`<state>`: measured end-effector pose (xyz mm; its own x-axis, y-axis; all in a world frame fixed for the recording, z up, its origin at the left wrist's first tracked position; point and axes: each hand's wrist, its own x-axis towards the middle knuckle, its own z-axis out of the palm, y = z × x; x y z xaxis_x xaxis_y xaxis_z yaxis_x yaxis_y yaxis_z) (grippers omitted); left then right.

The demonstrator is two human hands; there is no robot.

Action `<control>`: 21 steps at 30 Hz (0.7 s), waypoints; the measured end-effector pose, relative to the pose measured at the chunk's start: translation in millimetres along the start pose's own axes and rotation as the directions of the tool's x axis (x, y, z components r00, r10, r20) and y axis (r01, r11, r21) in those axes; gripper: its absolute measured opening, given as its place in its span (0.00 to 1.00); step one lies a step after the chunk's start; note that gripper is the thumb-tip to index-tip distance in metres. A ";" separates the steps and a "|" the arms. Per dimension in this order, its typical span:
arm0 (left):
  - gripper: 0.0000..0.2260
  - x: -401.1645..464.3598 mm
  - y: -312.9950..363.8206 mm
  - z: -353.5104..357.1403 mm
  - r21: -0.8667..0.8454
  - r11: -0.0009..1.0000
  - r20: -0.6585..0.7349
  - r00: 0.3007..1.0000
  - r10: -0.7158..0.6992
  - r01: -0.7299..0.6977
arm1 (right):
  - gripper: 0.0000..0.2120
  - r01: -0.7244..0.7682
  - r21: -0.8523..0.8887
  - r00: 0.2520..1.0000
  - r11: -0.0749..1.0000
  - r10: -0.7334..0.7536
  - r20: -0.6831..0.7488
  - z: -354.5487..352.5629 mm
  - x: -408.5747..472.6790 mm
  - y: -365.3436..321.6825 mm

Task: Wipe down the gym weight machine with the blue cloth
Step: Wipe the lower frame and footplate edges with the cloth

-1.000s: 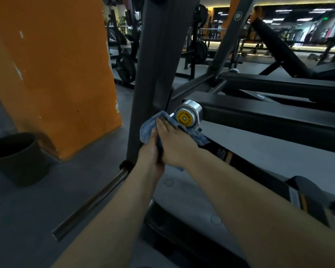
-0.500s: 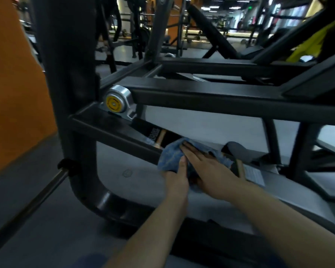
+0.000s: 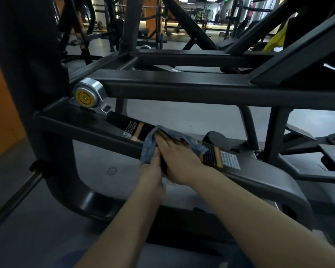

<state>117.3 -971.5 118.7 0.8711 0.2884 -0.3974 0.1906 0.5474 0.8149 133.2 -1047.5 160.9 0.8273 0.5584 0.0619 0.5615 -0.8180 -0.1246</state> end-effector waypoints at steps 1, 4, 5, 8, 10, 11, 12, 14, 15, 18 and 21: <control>0.21 0.1 3.8 -1.9 -0.023 0.999 -0.008 1.000 0.022 -0.022 | 0.41 0.013 0.004 1.000 1.000 -0.013 0.004 -1.0 3.2 -3.1; 0.23 1.3 -3.3 0.0 -0.049 0.996 -0.054 0.996 0.070 -0.073 | 0.39 0.058 -0.008 0.998 0.998 -0.058 -0.007 -1.7 1.1 2.2; 0.25 2.1 -9.7 2.1 -0.038 0.996 -0.073 0.994 0.081 -0.084 | 0.39 0.068 -0.014 0.998 0.998 -0.068 -0.008 -1.0 -3.1 7.8; 0.31 0.7 -32.0 15.0 0.037 0.993 -0.078 0.991 0.112 -0.110 | 0.38 0.079 -0.038 0.997 0.996 -0.079 0.004 6.3 -18.0 33.0; 0.39 -8.3 -47.1 28.7 0.083 0.992 -0.060 0.993 0.104 -0.099 | 0.37 0.073 -0.038 0.997 0.997 -0.073 0.014 9.4 -32.0 53.2; 0.41 -13.4 -55.4 36.6 0.114 0.990 -0.050 0.995 0.086 -0.080 | 0.37 0.063 -0.038 0.998 0.997 -0.062 0.029 10.4 -41.0 64.1; 0.40 -18.6 -65.3 45.5 0.139 0.988 -0.039 0.997 0.070 -0.064 | 0.37 0.056 -0.031 0.998 0.998 -0.054 0.043 10.2 -50.7 74.3; 0.34 -29.6 -86.8 62.6 0.151 0.988 0.034 0.999 0.024 -0.029 | 0.37 0.029 -0.035 0.997 0.999 -0.026 0.067 11.9 -72.3 96.6; 0.32 -35.7 -97.1 71.2 0.144 0.990 0.085 0.996 -0.008 -0.005 | 0.37 -0.002 -0.043 0.997 0.999 0.005 0.075 12.2 -83.8 105.9; 0.26 -52.0 -122.9 96.2 0.129 0.988 0.162 0.981 -0.102 0.081 | 0.36 -0.102 -0.052 0.995 0.993 0.101 -0.004 20.9 -118.5 135.6; 0.26 -69.8 -136.9 114.7 0.155 0.970 0.189 0.958 -0.216 0.188 | 0.34 -0.187 -0.104 0.982 0.977 0.185 -0.025 28.8 -143.5 155.9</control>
<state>82.4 -1156.7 83.3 0.8788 0.0099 -0.4770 0.4187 0.4634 0.7810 101.5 -1251.1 104.1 0.9172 0.3934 0.0625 0.3958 -0.9178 -0.0308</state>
